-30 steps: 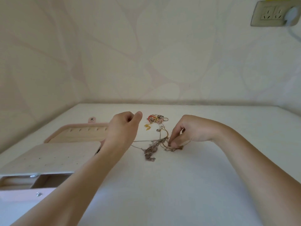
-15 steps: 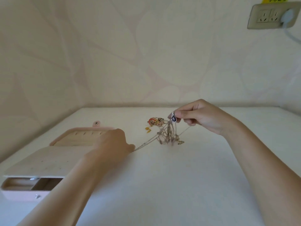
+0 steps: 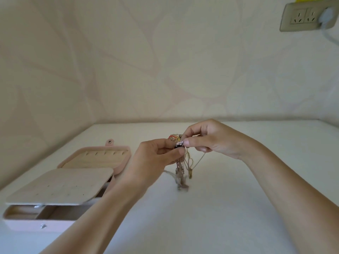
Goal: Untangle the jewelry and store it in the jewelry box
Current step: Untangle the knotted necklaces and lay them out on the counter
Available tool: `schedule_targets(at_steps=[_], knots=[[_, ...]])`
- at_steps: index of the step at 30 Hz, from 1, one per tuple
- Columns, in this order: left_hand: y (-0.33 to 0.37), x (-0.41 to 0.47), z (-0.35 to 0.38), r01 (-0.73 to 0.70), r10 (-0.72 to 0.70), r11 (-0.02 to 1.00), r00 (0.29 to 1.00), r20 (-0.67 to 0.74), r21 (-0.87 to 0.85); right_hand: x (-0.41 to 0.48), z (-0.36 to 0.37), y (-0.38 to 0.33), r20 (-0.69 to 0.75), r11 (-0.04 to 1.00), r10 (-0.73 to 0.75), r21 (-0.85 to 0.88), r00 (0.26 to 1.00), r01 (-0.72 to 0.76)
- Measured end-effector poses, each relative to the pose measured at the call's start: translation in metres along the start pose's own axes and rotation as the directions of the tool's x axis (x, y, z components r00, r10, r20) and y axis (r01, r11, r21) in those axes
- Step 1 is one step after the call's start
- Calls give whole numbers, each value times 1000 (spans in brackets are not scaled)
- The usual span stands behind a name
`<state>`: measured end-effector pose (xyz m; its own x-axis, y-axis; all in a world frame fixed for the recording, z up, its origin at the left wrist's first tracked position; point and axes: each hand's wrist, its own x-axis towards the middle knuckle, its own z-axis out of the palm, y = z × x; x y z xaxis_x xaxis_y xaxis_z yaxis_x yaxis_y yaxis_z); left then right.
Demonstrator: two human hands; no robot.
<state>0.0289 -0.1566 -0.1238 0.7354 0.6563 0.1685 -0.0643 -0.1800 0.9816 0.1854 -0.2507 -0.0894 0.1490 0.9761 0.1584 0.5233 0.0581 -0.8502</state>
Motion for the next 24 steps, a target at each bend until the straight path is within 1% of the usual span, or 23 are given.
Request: schedule_targets(at_steps=[4, 9, 12, 14, 18, 20, 22, 24], knots=[[0, 3, -4, -20, 19, 996, 1000, -8, -83, 2, 0, 1, 5, 996, -17, 88, 1000, 16], [2, 6, -7, 24, 9, 953, 994, 107, -303, 3, -4, 4, 59, 965, -91, 252, 994, 74], [0, 5, -7, 58, -11, 926, 992, 126, -374, 4, -6, 6, 38, 956, -71, 289, 997, 57], [0, 6, -9, 75, -26, 902, 993, 119, -425, 5, -7, 7, 55, 955, -46, 297, 997, 27], [5, 9, -14, 88, -31, 855, 992, 119, -510, 5, -5, 9, 132, 981, 13, 192, 991, -38], [7, 8, -14, 106, -53, 840, 992, 113, -532, 6, -3, 11, 155, 981, 29, 185, 988, -58], [10, 8, -13, 127, -89, 846, 991, 97, -518, 8, -1, 12, 148, 975, 35, 212, 988, -66], [12, 8, -13, 136, -110, 875, 990, 84, -464, 9, -1, 12, 104, 974, 38, 218, 994, -60]])
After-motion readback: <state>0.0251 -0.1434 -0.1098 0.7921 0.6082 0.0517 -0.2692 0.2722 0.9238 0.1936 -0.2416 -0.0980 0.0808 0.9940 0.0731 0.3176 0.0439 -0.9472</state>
